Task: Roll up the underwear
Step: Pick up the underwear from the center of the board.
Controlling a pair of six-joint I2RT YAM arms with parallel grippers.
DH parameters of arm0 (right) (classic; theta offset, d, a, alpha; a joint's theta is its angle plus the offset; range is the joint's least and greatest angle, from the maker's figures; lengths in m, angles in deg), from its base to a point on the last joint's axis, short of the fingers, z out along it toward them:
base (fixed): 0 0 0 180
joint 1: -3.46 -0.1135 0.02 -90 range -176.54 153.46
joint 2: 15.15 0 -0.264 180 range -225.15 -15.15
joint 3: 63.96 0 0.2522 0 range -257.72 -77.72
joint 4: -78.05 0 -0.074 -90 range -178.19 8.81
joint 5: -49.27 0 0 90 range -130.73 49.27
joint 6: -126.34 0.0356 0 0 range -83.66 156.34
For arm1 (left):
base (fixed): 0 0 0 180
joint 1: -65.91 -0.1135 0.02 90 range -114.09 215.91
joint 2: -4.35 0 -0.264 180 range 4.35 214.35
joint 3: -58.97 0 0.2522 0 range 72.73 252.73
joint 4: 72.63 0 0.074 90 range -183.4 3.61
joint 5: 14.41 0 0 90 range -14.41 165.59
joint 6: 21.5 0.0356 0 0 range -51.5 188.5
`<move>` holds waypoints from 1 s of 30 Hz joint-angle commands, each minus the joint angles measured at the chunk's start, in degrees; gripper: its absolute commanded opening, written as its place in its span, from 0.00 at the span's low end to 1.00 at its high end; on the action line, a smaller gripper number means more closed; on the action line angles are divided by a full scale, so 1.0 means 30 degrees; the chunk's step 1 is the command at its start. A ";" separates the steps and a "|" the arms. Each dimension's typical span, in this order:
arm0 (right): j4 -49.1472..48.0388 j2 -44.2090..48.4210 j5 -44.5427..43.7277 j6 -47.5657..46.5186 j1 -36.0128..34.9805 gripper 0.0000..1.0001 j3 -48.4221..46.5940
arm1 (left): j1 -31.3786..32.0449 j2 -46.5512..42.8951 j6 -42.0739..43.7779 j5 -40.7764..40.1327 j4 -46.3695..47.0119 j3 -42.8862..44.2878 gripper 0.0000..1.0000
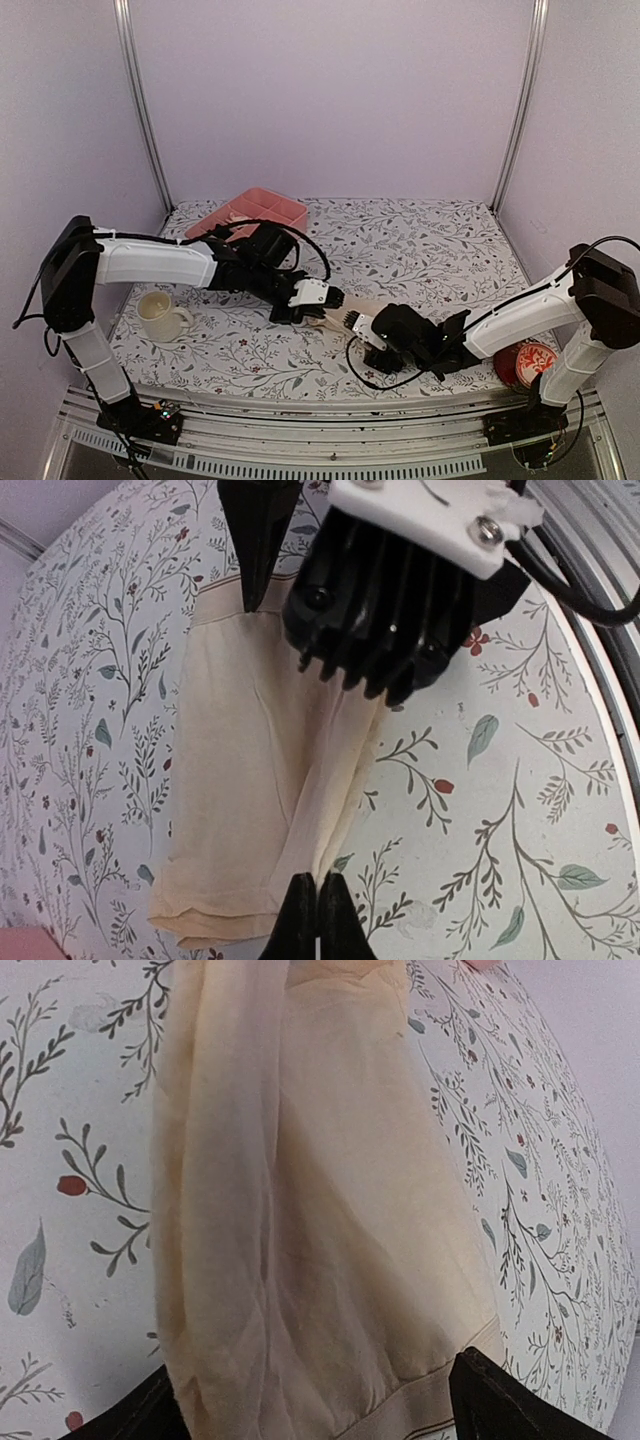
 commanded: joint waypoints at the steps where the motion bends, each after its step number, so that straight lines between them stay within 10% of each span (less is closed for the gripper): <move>1: 0.1603 -0.0463 -0.1949 0.1094 -0.0063 0.79 -0.0213 | -0.0557 -0.0394 -0.0048 0.0900 -0.0455 0.0232 0.00; 7: 0.3313 -0.0836 -0.3179 0.1922 -0.0360 0.59 -0.0751 | -0.1025 -0.0591 -0.0093 0.1347 -0.0691 0.0333 0.00; 14: 0.4881 -0.0944 -0.4763 0.2684 -0.1278 0.61 -0.0995 | -0.1513 -0.0650 0.0025 0.1589 -0.0873 0.0380 0.00; 19: 0.4897 -0.1151 -0.4921 0.2675 -0.2170 0.82 -0.0918 | -0.1641 -0.0572 0.0051 0.1697 -0.0959 0.0475 0.00; 30: 0.4842 -0.2195 -0.6521 0.2307 -0.2189 0.77 -0.0950 | -0.1649 -0.0631 0.0296 0.1622 -0.1459 0.0622 0.00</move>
